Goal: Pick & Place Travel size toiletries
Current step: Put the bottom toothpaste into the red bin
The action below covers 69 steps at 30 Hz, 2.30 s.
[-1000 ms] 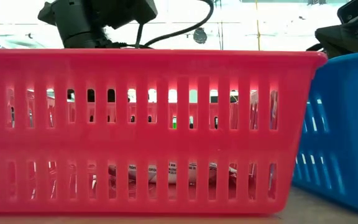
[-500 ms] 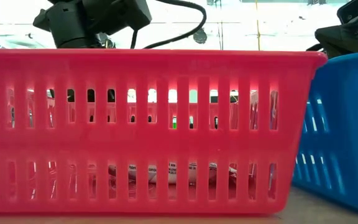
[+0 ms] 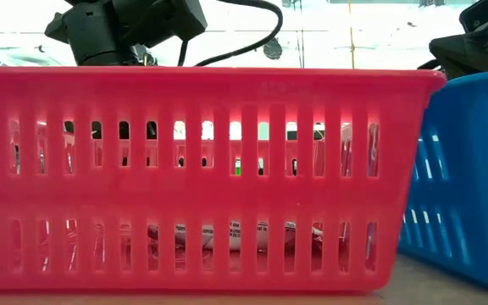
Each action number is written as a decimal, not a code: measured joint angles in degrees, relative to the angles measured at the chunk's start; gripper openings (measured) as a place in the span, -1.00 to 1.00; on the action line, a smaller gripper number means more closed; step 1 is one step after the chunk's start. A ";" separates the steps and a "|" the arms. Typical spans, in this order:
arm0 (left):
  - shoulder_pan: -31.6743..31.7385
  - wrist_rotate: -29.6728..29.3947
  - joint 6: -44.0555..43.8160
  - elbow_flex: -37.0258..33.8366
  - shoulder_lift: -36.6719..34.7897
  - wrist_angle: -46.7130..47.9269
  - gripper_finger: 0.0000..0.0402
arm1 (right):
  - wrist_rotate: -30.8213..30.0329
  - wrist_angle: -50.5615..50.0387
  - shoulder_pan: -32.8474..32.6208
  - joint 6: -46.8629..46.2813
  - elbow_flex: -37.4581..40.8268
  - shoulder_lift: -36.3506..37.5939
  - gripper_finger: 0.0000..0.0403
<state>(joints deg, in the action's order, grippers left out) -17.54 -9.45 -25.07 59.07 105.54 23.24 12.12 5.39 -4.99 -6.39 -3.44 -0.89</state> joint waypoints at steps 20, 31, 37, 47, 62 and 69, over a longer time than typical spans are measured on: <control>0.00 0.65 2.42 0.55 -0.12 0.49 -0.86 | 0.01 0.01 0.01 0.00 0.00 0.00 -1.00; -0.46 0.72 2.34 3.32 -4.52 2.15 -0.92 | 0.02 -0.01 0.02 0.00 0.00 -0.02 -1.00; -1.48 0.95 0.31 3.52 -8.45 1.15 -0.92 | 0.02 0.00 0.00 0.01 0.00 0.00 -1.00; -4.14 10.48 -4.34 3.54 -10.03 -13.41 -0.96 | 0.02 -0.01 0.02 0.00 0.00 -0.01 -1.00; -9.68 6.38 -5.01 17.81 -6.05 -0.27 -0.97 | 0.01 0.00 0.01 0.00 0.00 0.00 -1.00; -11.04 6.93 -5.33 23.45 -0.48 4.21 -0.97 | 0.01 0.06 0.00 0.00 0.00 -0.02 -1.00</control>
<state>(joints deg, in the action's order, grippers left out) -28.58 -2.52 -30.40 82.52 105.06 27.45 12.13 5.44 -4.99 -6.39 -3.44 -0.91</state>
